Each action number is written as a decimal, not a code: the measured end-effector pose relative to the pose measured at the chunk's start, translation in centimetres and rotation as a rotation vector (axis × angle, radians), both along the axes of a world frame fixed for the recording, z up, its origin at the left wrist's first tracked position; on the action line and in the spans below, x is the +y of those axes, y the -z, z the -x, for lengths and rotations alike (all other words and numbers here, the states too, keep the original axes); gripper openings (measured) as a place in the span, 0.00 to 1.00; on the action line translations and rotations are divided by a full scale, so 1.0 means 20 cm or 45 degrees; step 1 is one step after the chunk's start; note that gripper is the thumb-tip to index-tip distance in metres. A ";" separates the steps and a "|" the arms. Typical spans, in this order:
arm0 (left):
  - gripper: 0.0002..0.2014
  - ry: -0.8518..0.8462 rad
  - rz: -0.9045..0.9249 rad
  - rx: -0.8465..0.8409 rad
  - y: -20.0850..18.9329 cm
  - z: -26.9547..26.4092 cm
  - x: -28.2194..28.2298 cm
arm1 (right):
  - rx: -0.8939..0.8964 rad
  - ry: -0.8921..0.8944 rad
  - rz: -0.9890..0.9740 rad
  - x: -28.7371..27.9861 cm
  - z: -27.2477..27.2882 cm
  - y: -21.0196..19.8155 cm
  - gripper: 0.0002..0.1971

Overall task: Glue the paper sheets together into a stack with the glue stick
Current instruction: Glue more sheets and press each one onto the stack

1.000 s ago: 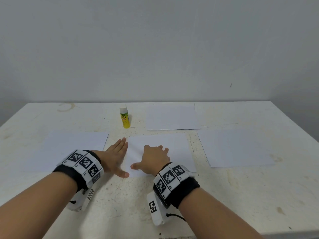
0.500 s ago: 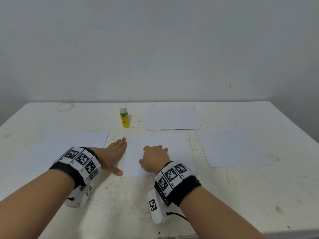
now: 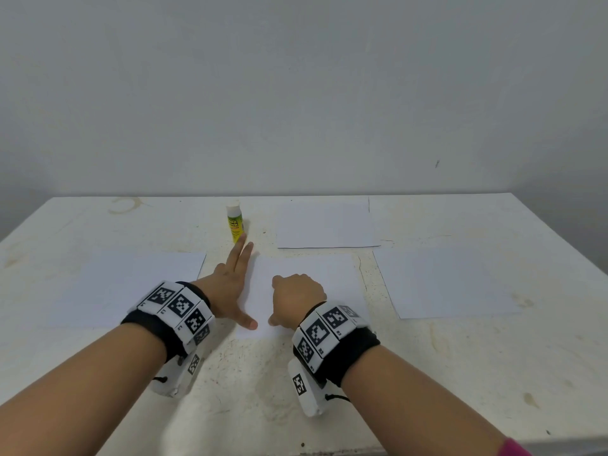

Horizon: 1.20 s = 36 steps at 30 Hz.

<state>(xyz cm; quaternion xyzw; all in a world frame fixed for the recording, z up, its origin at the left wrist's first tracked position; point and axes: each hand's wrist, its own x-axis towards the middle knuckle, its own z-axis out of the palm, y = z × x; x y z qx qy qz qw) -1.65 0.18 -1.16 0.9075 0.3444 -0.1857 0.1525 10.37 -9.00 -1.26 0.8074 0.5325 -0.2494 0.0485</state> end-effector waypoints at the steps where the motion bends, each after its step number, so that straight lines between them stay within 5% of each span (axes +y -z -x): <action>1: 0.74 0.002 -0.012 -0.007 0.00 0.00 0.00 | -0.004 -0.006 0.005 0.00 0.00 -0.01 0.27; 7: 0.59 0.088 -0.022 0.309 0.00 0.00 -0.03 | -0.163 -0.070 0.041 0.00 0.01 -0.02 0.33; 13: 0.57 0.089 -0.021 0.388 0.00 0.00 -0.04 | -0.197 -0.095 -0.008 0.03 0.05 -0.01 0.31; 20: 0.57 0.105 -0.033 0.412 -0.01 0.00 -0.04 | 0.072 -0.511 0.084 0.07 -0.05 -0.06 0.49; 31: 0.58 0.113 -0.011 0.422 -0.01 0.00 -0.04 | 0.071 -0.164 0.220 -0.16 -0.57 -0.16 0.50; 36: 0.59 0.117 -0.009 0.433 -0.01 0.00 -0.04 | -0.059 -0.138 0.282 -0.15 -0.59 -0.18 0.48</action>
